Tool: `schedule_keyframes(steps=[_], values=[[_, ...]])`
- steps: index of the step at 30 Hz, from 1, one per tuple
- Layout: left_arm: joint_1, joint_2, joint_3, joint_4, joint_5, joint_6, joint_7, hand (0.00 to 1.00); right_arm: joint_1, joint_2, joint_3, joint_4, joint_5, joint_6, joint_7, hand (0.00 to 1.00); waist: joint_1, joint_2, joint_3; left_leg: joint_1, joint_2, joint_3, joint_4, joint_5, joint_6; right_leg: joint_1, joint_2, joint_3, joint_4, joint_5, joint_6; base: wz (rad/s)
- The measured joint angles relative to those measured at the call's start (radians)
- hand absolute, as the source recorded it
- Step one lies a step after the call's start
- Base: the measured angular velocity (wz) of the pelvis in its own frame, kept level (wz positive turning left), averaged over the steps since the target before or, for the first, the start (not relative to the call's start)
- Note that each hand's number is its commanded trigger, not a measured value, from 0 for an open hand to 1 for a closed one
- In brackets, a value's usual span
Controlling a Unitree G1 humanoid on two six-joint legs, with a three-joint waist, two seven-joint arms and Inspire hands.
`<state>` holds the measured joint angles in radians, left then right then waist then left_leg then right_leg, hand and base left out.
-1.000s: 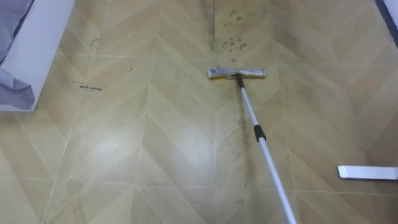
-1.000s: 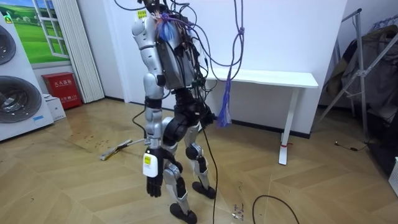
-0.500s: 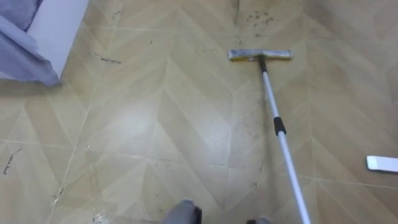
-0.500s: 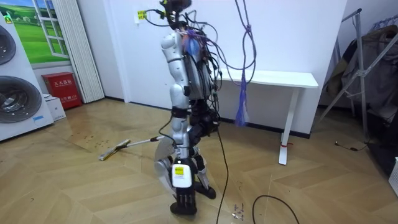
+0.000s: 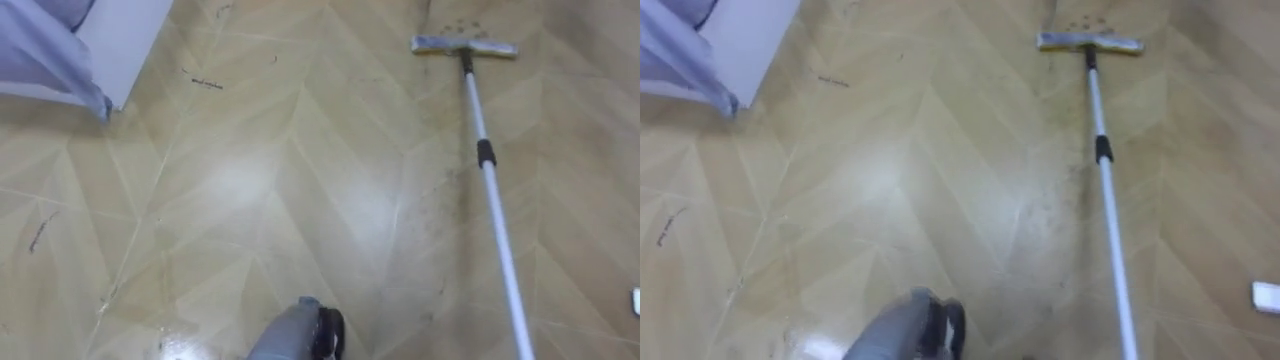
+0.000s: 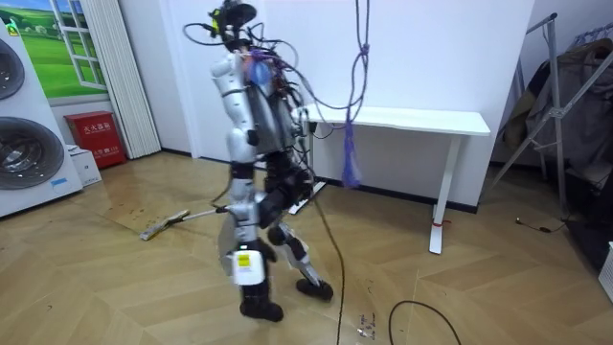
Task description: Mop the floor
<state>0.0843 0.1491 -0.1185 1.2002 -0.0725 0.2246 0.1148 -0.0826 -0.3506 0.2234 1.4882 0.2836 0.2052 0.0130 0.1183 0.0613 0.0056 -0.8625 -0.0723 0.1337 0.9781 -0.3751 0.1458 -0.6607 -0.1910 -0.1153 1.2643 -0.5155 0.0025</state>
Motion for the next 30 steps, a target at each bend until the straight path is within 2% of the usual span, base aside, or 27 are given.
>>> schedule_keyframes(steps=[1,2,3,4,5,7,8,9,10,12,13,14,15,16,17,18,19,20,21,22,23,24,25,26,27,28,30], values=[[0.008,0.002,0.007,-0.020,0.000,-0.004,0.006,0.00,0.043,0.001,0.000,-0.003,-0.005,0.015,-0.012,1.00,-0.002,0.017,-0.0018,0.028,-0.006,-0.005,0.006,-0.033,0.008,-0.040,0.020,0.046,0.082,0.109,0.003,-0.12],[0.010,0.003,0.018,-0.039,0.000,-0.010,0.012,0.00,0.073,0.009,0.000,-0.008,-0.006,0.017,-0.021,1.00,-0.010,0.028,-0.0050,0.048,-0.005,-0.009,0.005,-0.061,0.013,-0.085,0.049,0.084,0.137,0.163,0.012,-0.20],[0.006,0.005,0.018,-0.042,0.000,-0.015,0.015,0.00,0.080,0.019,0.000,-0.012,-0.006,0.017,-0.027,1.00,-0.012,0.033,-0.0052,0.057,-0.004,-0.012,0.004,-0.070,0.015,-0.113,0.059,0.097,0.153,0.164,0.014,-0.19],[-0.004,0.007,0.018,-0.043,0.000,-0.022,0.022,0.00,0.083,0.041,-0.002,-0.016,-0.009,0.017,-0.042,1.00,-0.022,0.041,-0.0011,0.072,-0.007,-0.017,-0.002,-0.085,0.018,-0.168,0.076,0.108,0.156,0.158,0.017,-0.12],[-0.006,0.005,0.018,-0.044,0.000,-0.026,0.029,0.00,0.082,0.053,-0.004,-0.017,-0.010,0.017,-0.050,1.00,-0.031,0.042,-0.0007,0.080,-0.008,-0.018,-0.007,-0.091,0.018,-0.196,0.076,0.104,0.135,0.153,0.020,-0.20],[-0.008,-0.006,0.012,-0.049,-0.002,-0.027,0.033,0.00,0.083,0.092,-0.004,-0.030,-0.012,0.017,-0.077,1.00,-0.037,0.046,0.0031,0.133,-0.011,-0.032,-0.059,-0.104,0.012,-0.257,0.091,0.102,-0.082,0.143,0.024,-0.28],[-0.006,-0.008,0.000,-0.051,0.001,-0.023,0.033,0.00,0.083,0.105,-0.011,-0.039,-0.012,0.027,-0.089,1.00,-0.037,0.042,0.0055,0.172,-0.011,-0.035,-0.098,-0.107,0.005,-0.261,0.092,0.086,-0.226,0.149,0.017,-0.19],[-0.004,-0.008,-0.006,-0.050,0.002,-0.020,0.034,0.00,0.082,0.109,-0.011,-0.048,-0.012,0.040,-0.097,1.00,-0.036,0.041,0.0045,0.193,-0.011,-0.037,-0.114,-0.110,0.000,-0.257,0.092,0.079,-0.295,0.159,0.008,-0.09],[0.001,-0.009,-0.005,-0.047,0.001,-0.006,0.035,0.00,0.066,0.112,-0.015,-0.055,-0.012,0.061,-0.109,1.00,-0.034,0.039,0.0046,0.234,-0.009,-0.043,-0.133,-0.127,-0.009,-0.232,0.099,0.058,-0.414,0.199,-0.007,0.00],[0.006,-0.011,-0.003,-0.038,-0.001,0.017,0.050,0.00,0.036,0.109,-0.031,-0.062,-0.022,0.098,-0.130,1.00,-0.026,0.027,0.0088,0.287,-0.003,-0.056,-0.125,-0.158,-0.033,-0.193,0.107,0.042,-0.410,0.219,-0.023,0.02],[0.008,-0.009,-0.005,-0.038,-0.006,0.027,0.059,0.00,-0.012,0.100,-0.049,-0.059,-0.031,0.119,-0.143,1.00,-0.015,0.018,0.0090,0.274,0.012,-0.044,-0.037,-0.151,-0.055,-0.181,0.110,0.039,-0.384,0.201,-0.031,-0.18],[0.007,-0.004,-0.006,-0.038,-0.029,0.030,0.075,0.00,-0.068,0.089,-0.049,-0.058,-0.031,0.127,-0.154,1.00,0.013,0.002,0.0142,0.218,0.043,-0.032,0.117,-0.094,-0.115,-0.177,0.130,0.053,-0.344,0.178,-0.053,-0.36],[0.008,0.000,-0.007,-0.038,-0.046,0.030,0.082,0.00,-0.099,0.083,-0.049,-0.058,-0.029,0.127,-0.157,1.00,0.027,-0.013,0.0170,0.187,0.060,-0.022,0.196,-0.040,-0.131,-0.177,0.134,0.058,-0.322,0.161,-0.065,-0.50],[0.011,0.002,-0.013,-0.040,-0.065,0.031,0.097,0.00,-0.163,0.069,-0.047,-0.062,-0.022,0.124,-0.155,1.00,0.045,-0.031,0.0178,0.118,0.074,-0.024,0.319,0.086,-0.146,-0.172,0.144,0.065,-0.294,0.137,-0.072,-0.31],[0.010,0.004,-0.023,-0.043,-0.076,0.032,0.102,0.00,-0.196,0.062,-0.041,-0.065,-0.018,0.123,-0.153,1.00,0.053,-0.040,0.0167,0.084,0.077,-0.027,0.370,0.163,-0.143,-0.170,0.147,0.066,-0.284,0.123,-0.071,-0.18],[0.008,0.007,-0.037,-0.053,-0.085,0.030,0.110,0.00,-0.259,0.056,-0.023,-0.073,-0.002,0.123,-0.150,1.00,0.072,-0.062,0.0228,0.034,0.080,-0.026,0.429,0.281,-0.150,-0.161,0.154,0.074,-0.277,0.102,-0.078,-0.10],[0.008,0.007,-0.045,-0.061,-0.090,0.027,0.110,0.00,-0.303,0.048,-0.009,-0.073,0.027,0.113,-0.140,1.00,0.090,-0.077,0.0270,-0.007,0.093,-0.036,0.457,0.284,-0.151,-0.151,0.168,0.075,-0.275,0.087,-0.086,-0.13],[0.008,0.006,-0.043,-0.064,-0.087,0.027,0.109,0.00,-0.325,0.045,-0.008,-0.073,0.038,0.100,-0.131,1.00,0.100,-0.077,0.0282,-0.027,0.099,-0.037,0.453,0.259,-0.144,-0.144,0.176,0.075,-0.276,0.080,-0.086,-0.12],[0.009,0.006,-0.040,-0.063,-0.085,0.027,0.106,0.00,-0.354,0.042,-0.009,-0.075,0.061,0.073,-0.115,1.00,0.115,-0.084,0.0330,-0.054,0.105,-0.038,0.386,0.192,-0.137,-0.123,0.180,0.073,-0.280,0.064,-0.088,0.06],[0.013,0.006,-0.039,-0.061,-0.081,0.028,0.099,0.00,-0.362,0.039,-0.010,-0.078,0.081,0.061,-0.101,1.00,0.117,-0.084,0.0340,-0.060,0.106,-0.040,0.241,0.127,-0.141,-0.090,0.181,0.064,-0.300,0.050,-0.085,0.17],[0.015,0.006,-0.037,-0.062,-0.078,0.027,0.091,0.00,-0.358,0.036,-0.010,-0.078,0.093,0.056,-0.095,1.00,0.116,-0.080,0.0321,-0.059,0.105,-0.044,0.155,0.102,-0.137,-0.069,0.182,0.055,-0.317,0.045,-0.081,0.36],[0.016,0.006,-0.029,-0.066,-0.063,0.026,0.079,0.00,-0.337,0.030,-0.009,-0.078,0.117,0.053,-0.085,1.00,0.113,-0.072,0.0302,-0.048,0.101,-0.051,-0.012,0.092,-0.128,-0.027,0.181,0.043,-0.353,0.035,-0.072,0.52],[0.017,0.009,-0.011,-0.082,-0.047,0.023,0.068,0.00,-0.304,0.027,-0.010,-0.077,0.138,0.051,-0.080,1.00,0.097,-0.065,0.0284,-0.043,0.092,-0.052,-0.123,0.107,-0.093,0.007,0.172,0.030,-0.378,0.015,-0.057,0.62],[0.014,0.010,-0.003,-0.081,-0.044,0.022,0.064,0.00,-0.283,0.024,-0.010,-0.076,0.151,0.049,-0.077,1.00,0.087,-0.059,0.0260,-0.037,0.089,-0.046,-0.124,0.109,-0.070,0.020,0.169,0.030,-0.381,0.004,-0.048,0.87],[0.001,0.010,0.003,-0.085,-0.041,0.021,0.054,0.00,-0.232,0.016,-0.015,-0.063,0.165,0.047,-0.071,1.00,0.066,-0.041,0.0221,-0.021,0.084,-0.026,-0.129,0.092,-0.032,0.037,0.161,0.036,-0.379,-0.001,-0.039,0.89],[-0.012,0.009,0.007,-0.093,-0.015,0.022,0.046,0.00,-0.179,0.014,-0.019,-0.030,0.162,0.048,-0.064,1.00,0.062,-0.033,0.0186,0.013,0.080,0.011,-0.142,0.076,-0.008,0.061,0.145,0.039,-0.376,0.001,-0.028,0.74],[-0.010,0.005,0.007,-0.102,0.005,0.017,0.044,0.00,-0.108,0.010,-0.014,0.001,0.148,0.048,-0.067,1.00,0.059,-0.023,0.0154,0.072,0.058,0.044,-0.171,0.054,0.008,0.083,0.113,0.051,-0.342,0.022,0.016,0.18]])
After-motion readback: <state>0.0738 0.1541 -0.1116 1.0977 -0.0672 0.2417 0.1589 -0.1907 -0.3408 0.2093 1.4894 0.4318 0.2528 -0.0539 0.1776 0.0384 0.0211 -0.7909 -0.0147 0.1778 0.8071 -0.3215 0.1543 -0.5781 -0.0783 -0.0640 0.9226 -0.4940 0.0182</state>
